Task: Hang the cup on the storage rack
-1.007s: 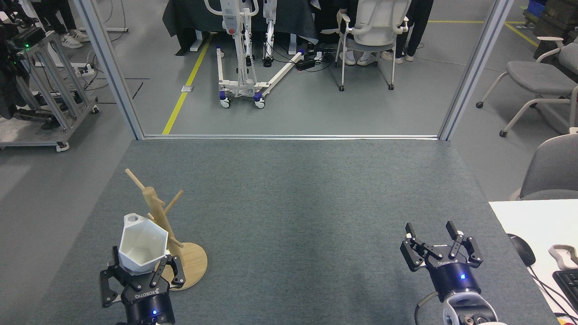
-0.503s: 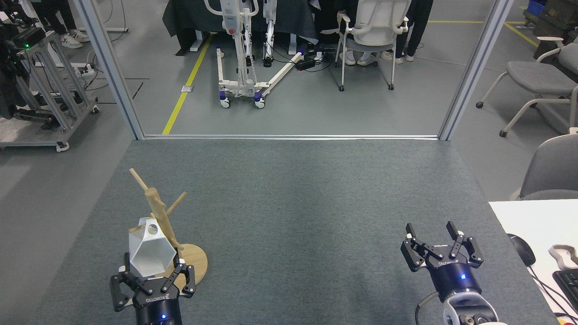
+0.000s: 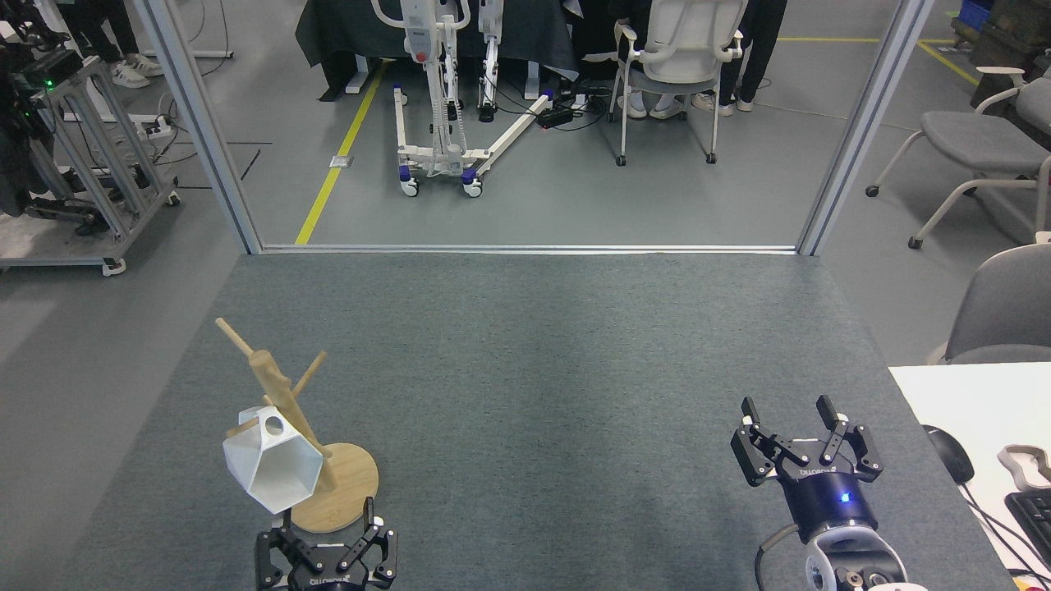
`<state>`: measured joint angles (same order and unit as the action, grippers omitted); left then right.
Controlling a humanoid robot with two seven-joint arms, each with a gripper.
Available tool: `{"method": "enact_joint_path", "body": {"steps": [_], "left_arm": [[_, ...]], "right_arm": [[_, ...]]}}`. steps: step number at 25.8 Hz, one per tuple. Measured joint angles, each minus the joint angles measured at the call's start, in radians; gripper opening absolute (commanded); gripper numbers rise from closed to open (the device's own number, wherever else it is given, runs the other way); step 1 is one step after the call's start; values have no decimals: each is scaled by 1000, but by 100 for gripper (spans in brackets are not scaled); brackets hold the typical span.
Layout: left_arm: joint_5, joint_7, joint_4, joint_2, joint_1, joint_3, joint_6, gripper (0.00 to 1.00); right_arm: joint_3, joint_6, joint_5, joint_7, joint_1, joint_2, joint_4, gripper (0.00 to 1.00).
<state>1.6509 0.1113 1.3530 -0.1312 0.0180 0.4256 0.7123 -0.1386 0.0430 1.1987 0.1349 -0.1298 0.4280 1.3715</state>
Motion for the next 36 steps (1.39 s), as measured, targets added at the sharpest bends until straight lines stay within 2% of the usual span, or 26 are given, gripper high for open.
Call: {"method": "enact_joint_path", "body": {"steps": [5, 11, 14, 17, 21, 24, 29, 36], "left_arm": [[-58, 0, 27, 35, 39, 15, -137, 99], [-149, -4, 151, 105, 98, 33, -474, 99], [-164, -5, 202, 161, 85, 35, -616, 99], [-168, -12, 240, 216, 28, 35, -688, 99], [-166, -112, 268, 249, -57, 27, -705, 99], [-158, -170, 262, 256, -103, 23, -634, 99], [-139, -191, 229, 259, -171, 18, -527, 99], [-135, -192, 213, 248, -193, -26, -471, 99]], "right_arm": [[2, 58, 3, -3, 38, -2, 83, 100], [1, 92, 3, -3, 73, 7, 143, 100], [0, 97, 1, -7, 73, 24, 145, 100], [0, 98, -1, -8, 67, 52, 143, 100], [-1, 96, -3, -11, 66, 68, 140, 100], [-1, 94, -4, -12, 63, 72, 138, 100], [0, 92, -5, -14, 62, 74, 138, 100], [-1, 91, -18, -10, 65, 72, 137, 100]]}}
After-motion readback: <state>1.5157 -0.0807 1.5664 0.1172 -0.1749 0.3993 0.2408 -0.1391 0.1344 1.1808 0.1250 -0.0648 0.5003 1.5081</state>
